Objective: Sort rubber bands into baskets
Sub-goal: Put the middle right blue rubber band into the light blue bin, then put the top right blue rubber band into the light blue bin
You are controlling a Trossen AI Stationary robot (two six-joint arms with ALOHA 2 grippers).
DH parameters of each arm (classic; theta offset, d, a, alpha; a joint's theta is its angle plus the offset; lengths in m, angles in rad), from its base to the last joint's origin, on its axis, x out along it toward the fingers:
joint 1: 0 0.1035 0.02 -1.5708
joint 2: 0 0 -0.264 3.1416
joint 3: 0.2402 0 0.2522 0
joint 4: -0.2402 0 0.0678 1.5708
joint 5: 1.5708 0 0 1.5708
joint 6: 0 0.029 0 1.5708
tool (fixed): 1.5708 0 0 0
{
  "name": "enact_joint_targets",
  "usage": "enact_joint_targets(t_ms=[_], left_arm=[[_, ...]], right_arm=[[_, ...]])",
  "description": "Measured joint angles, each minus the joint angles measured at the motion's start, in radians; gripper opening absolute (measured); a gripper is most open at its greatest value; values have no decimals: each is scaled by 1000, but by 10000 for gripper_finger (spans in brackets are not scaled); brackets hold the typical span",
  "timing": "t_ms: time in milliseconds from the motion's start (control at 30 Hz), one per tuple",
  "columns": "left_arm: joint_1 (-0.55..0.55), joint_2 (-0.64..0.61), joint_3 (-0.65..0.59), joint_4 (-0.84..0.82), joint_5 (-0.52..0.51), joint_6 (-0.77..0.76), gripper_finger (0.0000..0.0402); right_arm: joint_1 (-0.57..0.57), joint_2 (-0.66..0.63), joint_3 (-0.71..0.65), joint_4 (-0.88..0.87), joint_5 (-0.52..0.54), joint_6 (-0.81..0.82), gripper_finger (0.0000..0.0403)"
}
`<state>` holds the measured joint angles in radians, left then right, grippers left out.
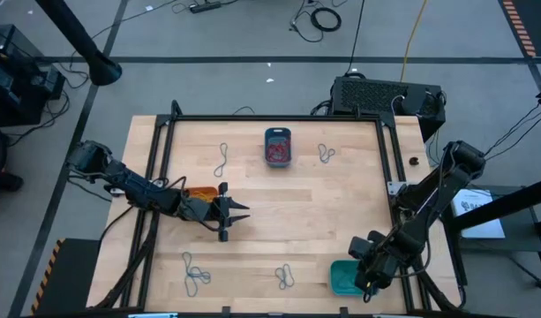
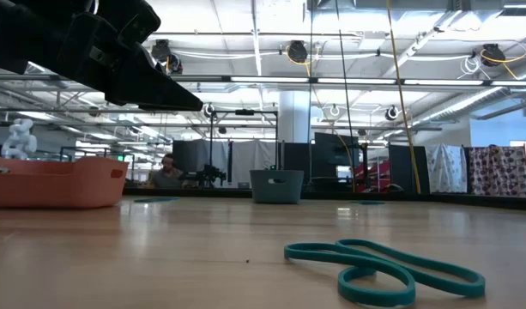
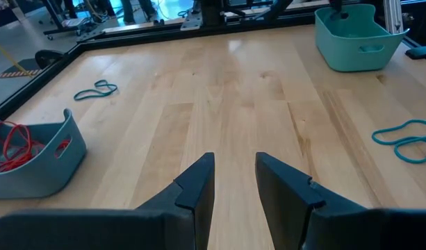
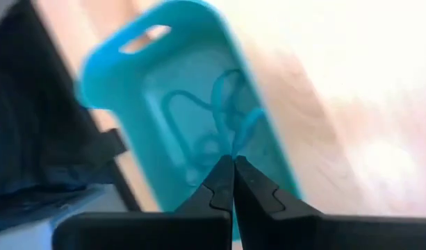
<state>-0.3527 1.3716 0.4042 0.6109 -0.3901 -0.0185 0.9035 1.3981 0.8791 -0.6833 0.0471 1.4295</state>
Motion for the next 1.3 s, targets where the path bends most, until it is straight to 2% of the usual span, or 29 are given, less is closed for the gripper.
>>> enact_joint_targets(t_ms=[200, 767, 1200, 1300], left_arm=[[0, 0, 0, 0, 0, 0, 114], [0, 0, 0, 0, 0, 0, 114], [0, 0, 0, 0, 0, 0, 114], [0, 0, 0, 0, 0, 2, 114]], right_arm=[[0, 2, 0, -65, -26, 73, 0], [-8, -12, 0, -9, -52, 77, 3], [-50, -71, 0, 30, -79, 53, 107], [-74, -88, 0, 26, -31, 11, 117]])
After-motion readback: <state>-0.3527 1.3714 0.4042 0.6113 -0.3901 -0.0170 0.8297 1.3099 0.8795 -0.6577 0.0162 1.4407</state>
